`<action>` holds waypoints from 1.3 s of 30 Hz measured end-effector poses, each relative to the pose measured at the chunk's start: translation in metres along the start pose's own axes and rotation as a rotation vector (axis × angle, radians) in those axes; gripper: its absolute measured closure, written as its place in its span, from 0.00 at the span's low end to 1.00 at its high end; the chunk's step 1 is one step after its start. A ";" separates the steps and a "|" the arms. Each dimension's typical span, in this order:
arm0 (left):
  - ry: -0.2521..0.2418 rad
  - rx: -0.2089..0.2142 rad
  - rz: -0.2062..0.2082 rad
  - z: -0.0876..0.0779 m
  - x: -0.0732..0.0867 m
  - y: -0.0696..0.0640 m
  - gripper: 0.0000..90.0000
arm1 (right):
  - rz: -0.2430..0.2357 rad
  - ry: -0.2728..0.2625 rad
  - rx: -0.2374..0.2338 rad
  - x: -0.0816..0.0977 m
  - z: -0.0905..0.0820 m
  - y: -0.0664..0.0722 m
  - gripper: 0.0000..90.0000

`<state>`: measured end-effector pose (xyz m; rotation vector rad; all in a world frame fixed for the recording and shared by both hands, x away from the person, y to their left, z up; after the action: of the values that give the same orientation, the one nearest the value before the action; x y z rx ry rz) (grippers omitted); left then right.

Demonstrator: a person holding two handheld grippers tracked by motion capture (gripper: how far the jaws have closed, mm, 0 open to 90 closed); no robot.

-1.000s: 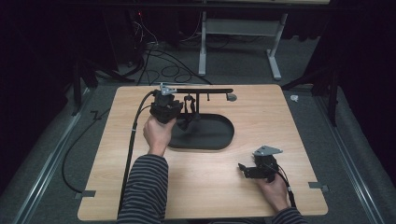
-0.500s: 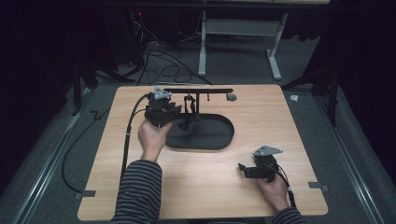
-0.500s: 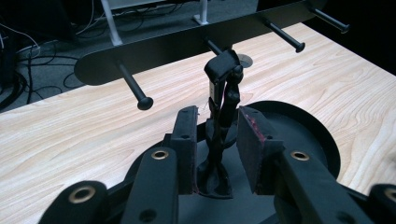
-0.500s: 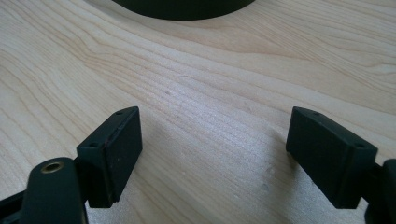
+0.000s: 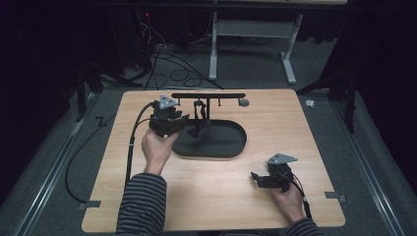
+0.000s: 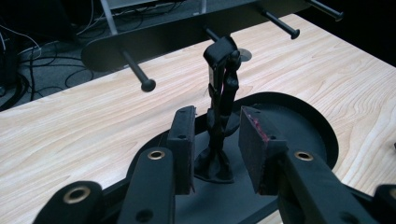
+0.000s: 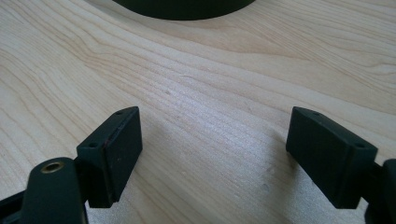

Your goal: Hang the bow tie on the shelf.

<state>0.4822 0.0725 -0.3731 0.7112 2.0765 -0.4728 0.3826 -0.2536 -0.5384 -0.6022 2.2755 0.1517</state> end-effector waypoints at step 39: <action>-0.011 -0.007 0.053 -0.032 0.009 -0.007 0.72 | -0.001 0.002 -0.005 0.000 0.000 0.001 0.22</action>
<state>0.4539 0.0883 -0.3618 0.7554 2.0428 -0.4388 0.3821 -0.2532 -0.5383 -0.6059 2.2777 0.1562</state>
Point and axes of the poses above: each handheld gripper's, and its own axes: z roughly forward along the jaws, x roughly out of its underside, y roughly to its left, the point moved 5 cm from there along z, roughly forward along the jaws, and after that the axes turned 5 degrees about x, right-handed, at the moved point
